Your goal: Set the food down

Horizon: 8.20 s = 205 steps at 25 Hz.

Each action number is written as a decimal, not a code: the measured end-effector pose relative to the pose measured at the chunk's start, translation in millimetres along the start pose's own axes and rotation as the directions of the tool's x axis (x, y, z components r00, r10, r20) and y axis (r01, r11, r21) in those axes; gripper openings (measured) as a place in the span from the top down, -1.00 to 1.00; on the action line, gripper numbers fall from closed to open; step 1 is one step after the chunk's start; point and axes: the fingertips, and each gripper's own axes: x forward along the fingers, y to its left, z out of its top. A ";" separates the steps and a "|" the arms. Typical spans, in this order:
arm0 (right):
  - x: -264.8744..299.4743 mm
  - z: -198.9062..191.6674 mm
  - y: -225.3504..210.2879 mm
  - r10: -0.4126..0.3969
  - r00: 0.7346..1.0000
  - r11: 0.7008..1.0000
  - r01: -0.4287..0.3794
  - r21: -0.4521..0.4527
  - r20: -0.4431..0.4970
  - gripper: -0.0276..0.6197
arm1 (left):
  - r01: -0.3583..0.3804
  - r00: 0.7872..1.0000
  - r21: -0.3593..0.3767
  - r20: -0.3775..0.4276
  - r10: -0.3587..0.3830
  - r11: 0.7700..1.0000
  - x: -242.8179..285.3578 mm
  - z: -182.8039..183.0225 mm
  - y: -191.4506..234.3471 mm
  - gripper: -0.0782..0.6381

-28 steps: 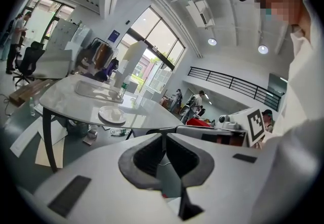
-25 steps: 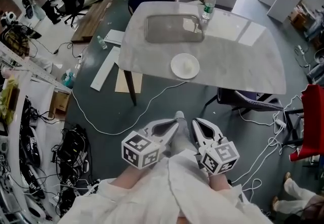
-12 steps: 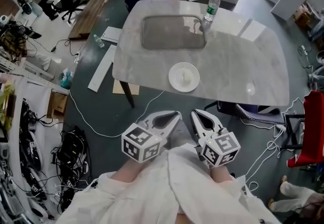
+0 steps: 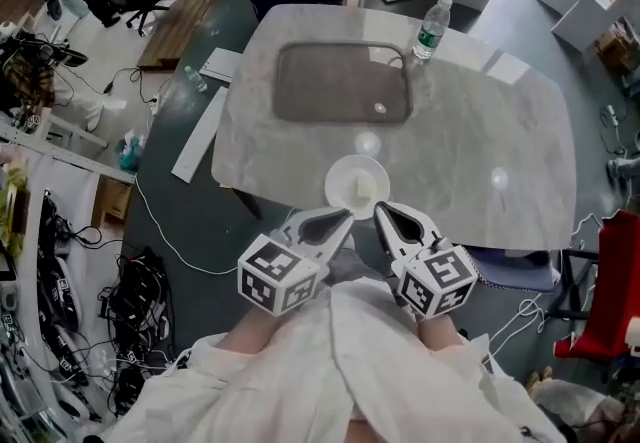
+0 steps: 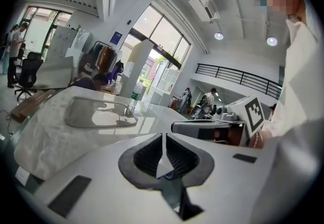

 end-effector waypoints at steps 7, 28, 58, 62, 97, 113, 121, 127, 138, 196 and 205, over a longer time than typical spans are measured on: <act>30.3 25.6 -37.3 0.039 0.999 0.999 -0.039 -0.026 -0.020 0.91 | -0.004 1.000 0.009 -0.006 0.004 1.000 36.6 29.7 23.1 0.69; 60.6 15.8 -39.5 0.127 0.988 0.992 -0.129 -0.018 -0.089 0.91 | -0.081 0.994 -0.133 -0.082 0.071 0.988 39.5 13.0 78.8 0.69; 65.0 -43.6 -75.8 -0.082 0.973 0.985 0.112 0.135 -0.215 0.91 | -0.116 0.946 -0.222 -0.321 0.040 0.968 48.4 -49.9 112.7 0.69; 64.0 -55.8 -86.2 -0.104 0.965 0.977 0.145 0.158 -0.241 0.91 | -0.125 0.943 -0.248 -0.331 0.037 0.961 52.1 -59.9 115.4 0.69; 61.6 -148.8 -111.2 -0.076 0.880 0.925 0.237 0.295 -0.468 0.62 | -0.253 0.889 -0.411 -0.457 0.043 0.876 64.9 -127.3 135.7 0.53; 66.0 -149.0 -112.1 -0.102 0.870 0.947 0.233 0.220 -0.482 0.63 | -0.265 0.894 -0.418 -0.445 0.058 0.869 67.6 -128.1 140.8 0.53; 63.6 -148.0 -112.3 -0.082 0.881 0.946 0.217 0.242 -0.466 0.66 | -0.249 0.905 -0.444 -0.424 0.043 0.861 69.1 -126.8 139.2 0.55; 68.0 -151.4 -123.7 -0.075 0.885 0.948 0.206 0.241 -0.459 0.69 | -0.263 0.902 -0.411 -0.426 0.071 0.873 79.2 -128.0 142.4 0.55; 65.9 -113.2 -129.6 -0.051 0.916 0.964 0.149 0.219 -0.399 0.69 | -0.269 0.927 -0.377 -0.350 0.132 0.886 79.2 -88.5 135.9 0.55; 275.9 -6.3 -243.3 -0.123 0.921 0.971 0.188 0.145 -0.371 0.71 | -0.220 0.904 -0.109 -0.395 0.161 0.969 197.2 53.5 351.1 0.55; 289.9 -15.6 -239.4 -0.109 0.899 0.976 0.178 0.126 -0.424 0.64 | -0.229 0.881 -0.101 -0.445 0.162 0.968 200.0 42.8 365.3 0.55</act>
